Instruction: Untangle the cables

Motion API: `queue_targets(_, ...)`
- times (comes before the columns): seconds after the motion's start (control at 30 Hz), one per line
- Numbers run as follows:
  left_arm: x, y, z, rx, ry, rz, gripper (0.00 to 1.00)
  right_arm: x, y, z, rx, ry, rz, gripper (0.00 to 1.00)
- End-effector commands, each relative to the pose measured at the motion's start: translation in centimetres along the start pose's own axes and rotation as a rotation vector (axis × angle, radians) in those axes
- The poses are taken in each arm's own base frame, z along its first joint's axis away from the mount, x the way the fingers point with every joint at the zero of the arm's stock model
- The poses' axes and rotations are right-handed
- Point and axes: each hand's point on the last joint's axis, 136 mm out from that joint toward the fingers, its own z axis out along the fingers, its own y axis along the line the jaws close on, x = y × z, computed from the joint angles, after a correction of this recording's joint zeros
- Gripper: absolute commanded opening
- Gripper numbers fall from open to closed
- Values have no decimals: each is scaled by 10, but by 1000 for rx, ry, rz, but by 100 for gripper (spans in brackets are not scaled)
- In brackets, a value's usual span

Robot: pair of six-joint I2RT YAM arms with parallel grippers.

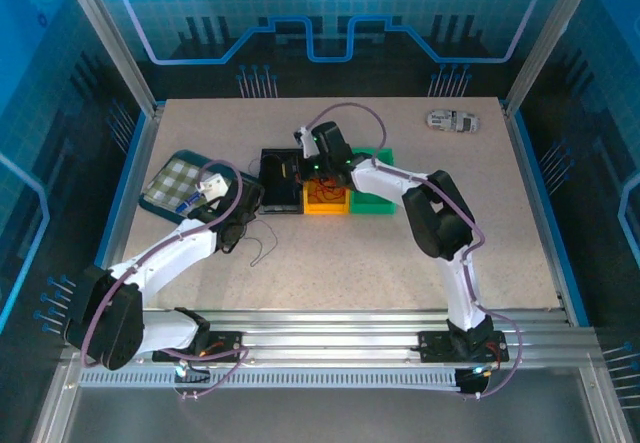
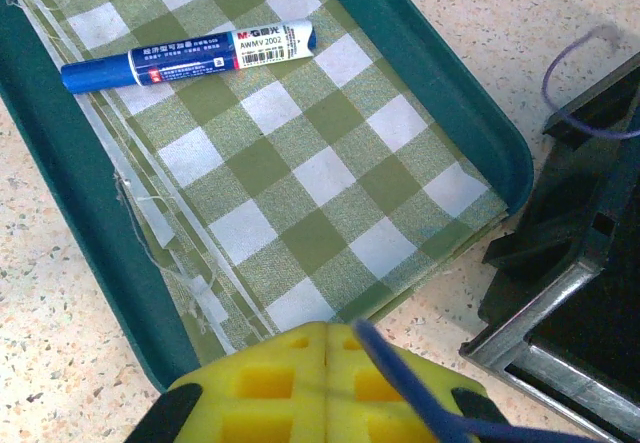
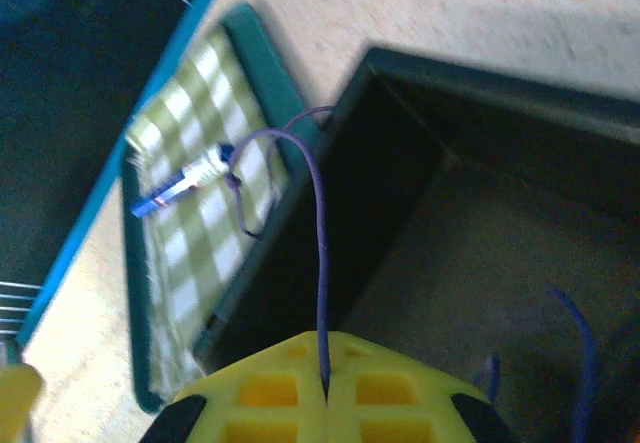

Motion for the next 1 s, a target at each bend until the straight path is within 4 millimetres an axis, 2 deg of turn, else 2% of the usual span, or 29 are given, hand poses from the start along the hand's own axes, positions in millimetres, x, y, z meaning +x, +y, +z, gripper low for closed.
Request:
queue_targets(0.0, -6, 2, -3, 9, -17, -17, 0, -13, 15, -29, 68, -38, -87, 0)
queue_targets(0.07, -4, 1, -2, 13, -13, -20, 0, -9, -1, -37, 166, -30, -83, 0)
queue_targets(0.17, -4, 1, -2, 18, -11, -24, 0, -8, -9, -50, 242, -23, -117, 0)
queue_targets(0.27, -3, 1, -1, 18, -11, -26, 0, -11, -12, -65, 294, -38, -168, 0)
queue_targets(0.47, -2, 0, 0, 24, -9, -31, 0, -7, -11, -70, 324, -4, -205, 0)
queue_targets(0.57, -2, -1, 0, 27, -9, -30, 0, -5, -7, -65, 319, 8, -236, 0)
queue_targets(0.7, -2, -1, 0, 29, -8, -32, 0, -6, 9, -51, 281, 20, -282, 0)
queue_targets(0.83, -1, 0, 0, 23, -7, -24, 0, -10, 25, -27, 234, 37, -311, 0)
queue_targets(0.97, 0, 0, 0, 23, -4, -19, 0, -14, 31, -3, 210, 63, -308, 0)
